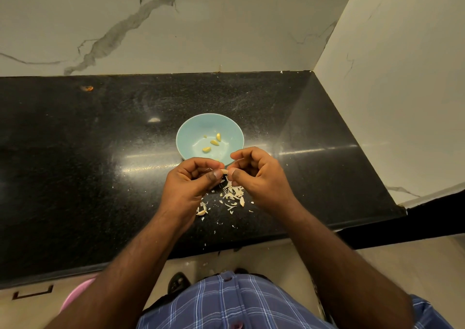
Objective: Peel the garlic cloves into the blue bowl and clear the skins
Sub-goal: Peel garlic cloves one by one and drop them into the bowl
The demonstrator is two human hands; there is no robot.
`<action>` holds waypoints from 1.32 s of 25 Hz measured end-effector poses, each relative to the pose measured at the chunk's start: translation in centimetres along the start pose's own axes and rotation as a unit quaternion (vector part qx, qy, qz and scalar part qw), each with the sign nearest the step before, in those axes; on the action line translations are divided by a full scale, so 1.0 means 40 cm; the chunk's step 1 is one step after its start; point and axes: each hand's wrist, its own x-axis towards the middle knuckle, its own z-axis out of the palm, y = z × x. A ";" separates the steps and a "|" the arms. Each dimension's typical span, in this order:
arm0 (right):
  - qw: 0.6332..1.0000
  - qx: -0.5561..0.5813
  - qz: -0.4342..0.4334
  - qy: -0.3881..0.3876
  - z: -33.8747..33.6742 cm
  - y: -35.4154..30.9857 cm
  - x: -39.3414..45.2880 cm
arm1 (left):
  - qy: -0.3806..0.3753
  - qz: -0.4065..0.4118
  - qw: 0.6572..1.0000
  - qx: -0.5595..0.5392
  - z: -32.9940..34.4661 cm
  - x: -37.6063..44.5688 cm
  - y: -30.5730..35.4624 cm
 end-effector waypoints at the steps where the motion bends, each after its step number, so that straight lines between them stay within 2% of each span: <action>1: 1.000 0.002 0.001 -0.005 -0.001 -0.003 0.000 | 0.000 -0.001 1.000 0.002 -0.001 0.000 0.001; 5: 1.000 0.007 -0.010 -0.014 -0.001 -0.010 -0.001 | 0.006 -0.013 1.000 -0.008 -0.004 0.000 0.003; 10: 0.996 -0.072 -0.055 -0.029 0.016 -0.003 -0.009 | 0.012 -0.041 0.998 -0.045 0.002 -0.006 0.007; 13: 0.995 -0.087 -0.046 -0.022 0.016 0.011 -0.008 | -0.004 -0.061 0.995 -0.079 0.010 -0.007 0.010; 16: 0.997 -0.061 -0.041 0.007 0.006 0.018 -0.006 | 0.004 -0.082 0.991 -0.103 0.014 -0.005 0.010; 20: 0.998 0.001 -0.061 -0.009 0.014 0.007 -0.010 | 0.011 -0.119 0.985 -0.127 0.021 -0.007 0.003; 23: 0.997 0.058 -0.037 0.039 0.030 0.009 -0.014 | 0.001 -0.116 0.987 -0.109 0.029 -0.010 -0.004; 26: 0.995 0.064 -0.042 0.066 0.037 0.006 -0.016 | -0.006 -0.110 0.989 -0.100 0.030 -0.010 0.000; 30: 0.994 0.080 -0.039 0.057 0.039 -0.001 -0.011 | -0.017 -0.122 0.988 -0.095 0.028 -0.009 0.005; 33: 0.988 0.150 0.005 0.043 0.041 -0.011 -0.011 | -0.025 -0.125 0.987 -0.101 0.024 -0.002 0.006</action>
